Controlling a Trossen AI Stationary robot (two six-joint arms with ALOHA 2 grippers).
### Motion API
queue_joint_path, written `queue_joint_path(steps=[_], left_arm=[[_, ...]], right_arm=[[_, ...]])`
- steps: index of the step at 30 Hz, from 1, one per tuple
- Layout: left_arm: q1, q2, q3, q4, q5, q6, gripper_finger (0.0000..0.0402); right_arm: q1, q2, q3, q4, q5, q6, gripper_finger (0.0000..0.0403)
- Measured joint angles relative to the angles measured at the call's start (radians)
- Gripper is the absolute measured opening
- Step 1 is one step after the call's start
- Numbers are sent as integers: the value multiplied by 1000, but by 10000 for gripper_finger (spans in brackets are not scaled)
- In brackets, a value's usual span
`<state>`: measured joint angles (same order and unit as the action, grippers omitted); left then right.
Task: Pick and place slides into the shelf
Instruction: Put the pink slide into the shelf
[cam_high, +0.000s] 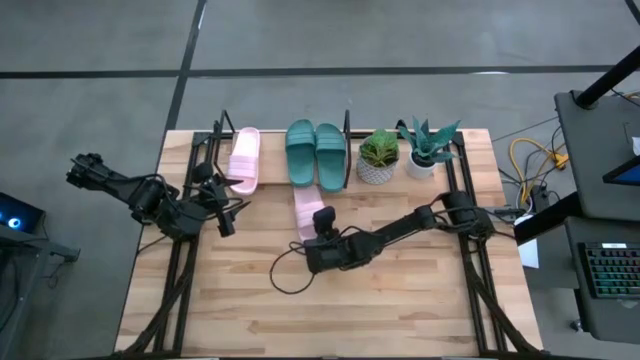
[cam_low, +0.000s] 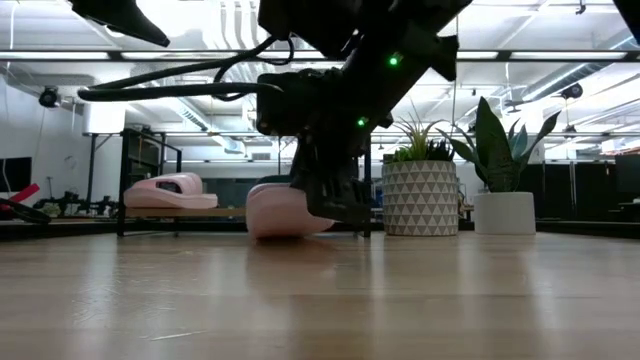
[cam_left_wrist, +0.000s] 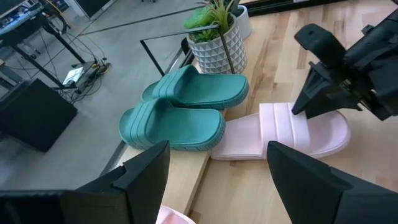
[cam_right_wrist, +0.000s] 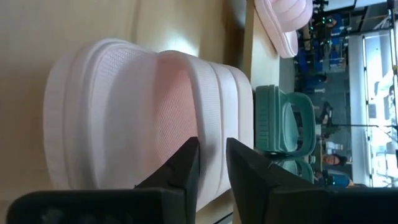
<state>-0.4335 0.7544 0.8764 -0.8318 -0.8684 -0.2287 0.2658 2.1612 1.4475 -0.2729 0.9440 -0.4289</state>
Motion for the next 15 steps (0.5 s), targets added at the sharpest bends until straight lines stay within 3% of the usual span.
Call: queue_joint_path(steps=[15], left_arm=[[0,0,1,-15,3,0,254]], right_arm=[[-44,0,0,4,1,2,10]])
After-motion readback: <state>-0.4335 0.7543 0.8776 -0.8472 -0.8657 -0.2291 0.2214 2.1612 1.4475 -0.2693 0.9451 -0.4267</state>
